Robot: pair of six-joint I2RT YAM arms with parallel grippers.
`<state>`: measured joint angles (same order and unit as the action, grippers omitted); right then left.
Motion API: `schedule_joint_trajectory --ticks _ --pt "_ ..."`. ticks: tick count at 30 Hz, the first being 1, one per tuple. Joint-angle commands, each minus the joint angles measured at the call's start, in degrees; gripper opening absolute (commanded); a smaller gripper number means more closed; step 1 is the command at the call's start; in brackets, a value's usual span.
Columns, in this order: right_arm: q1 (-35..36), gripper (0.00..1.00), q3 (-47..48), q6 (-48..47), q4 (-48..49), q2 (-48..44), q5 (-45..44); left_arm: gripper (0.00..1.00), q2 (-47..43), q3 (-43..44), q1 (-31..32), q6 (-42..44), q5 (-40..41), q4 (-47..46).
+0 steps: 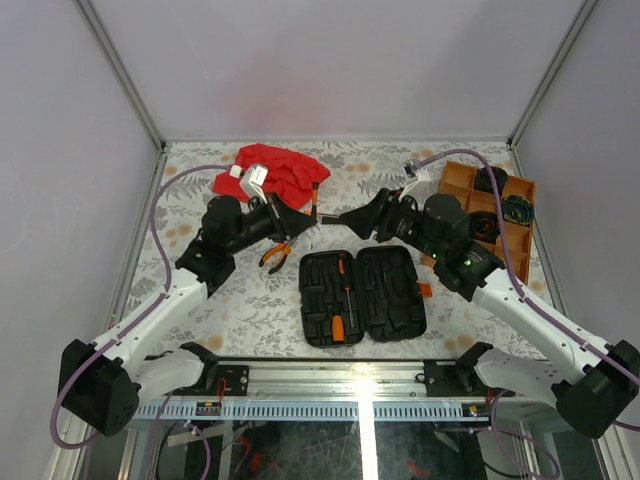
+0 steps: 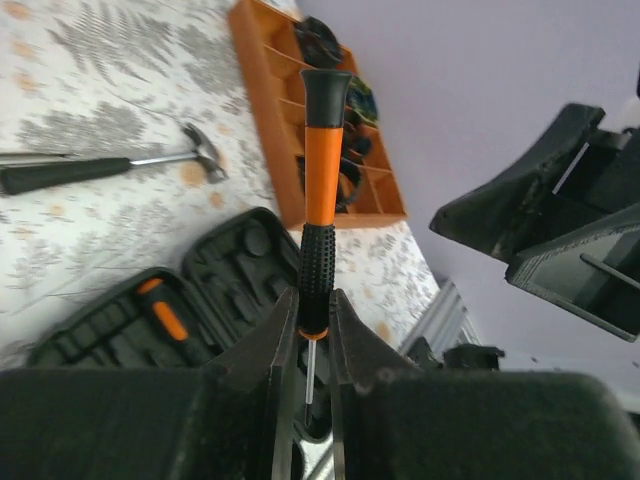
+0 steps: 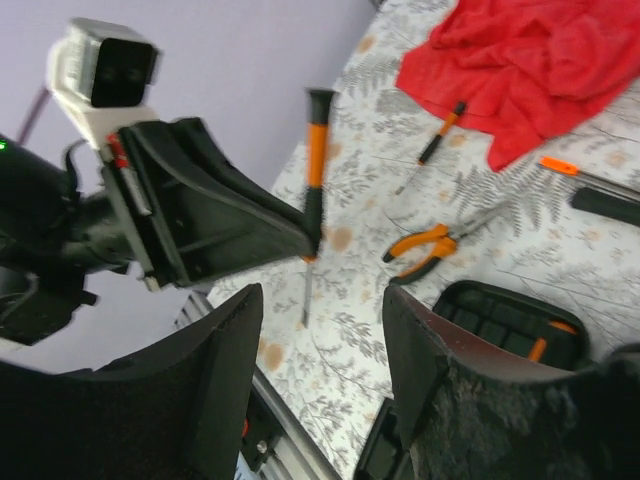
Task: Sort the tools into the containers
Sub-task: Pick up the screwdriver from the center of the board.
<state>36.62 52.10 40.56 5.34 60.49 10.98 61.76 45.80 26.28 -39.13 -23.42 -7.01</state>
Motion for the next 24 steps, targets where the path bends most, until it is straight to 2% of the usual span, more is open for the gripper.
schedule_joint_trajectory --ticks 1,7,17,20,24 --pt "3.26 0.57 -1.66 1.24 14.9 -0.37 0.39 0.0 1.19 -2.38 3.19 -4.8 -4.39 -11.76" --pt "3.72 0.53 -3.84 2.36 15.44 0.49 -0.44 0.0 2.87 -2.85 6.53 -5.64 -5.21 -15.25" --pt "3.71 0.37 -2.17 3.08 10.88 4.03 -0.55 0.0 3.74 -2.92 8.49 -5.3 -4.3 -16.57" --pt "3.72 0.35 -1.67 3.04 9.87 5.12 0.03 0.0 3.88 -3.32 8.77 -5.64 -4.3 -17.25" --pt "3.72 0.24 -2.08 3.37 10.28 5.44 0.1 0.0 4.01 -3.54 9.04 -5.62 -4.25 -17.6"
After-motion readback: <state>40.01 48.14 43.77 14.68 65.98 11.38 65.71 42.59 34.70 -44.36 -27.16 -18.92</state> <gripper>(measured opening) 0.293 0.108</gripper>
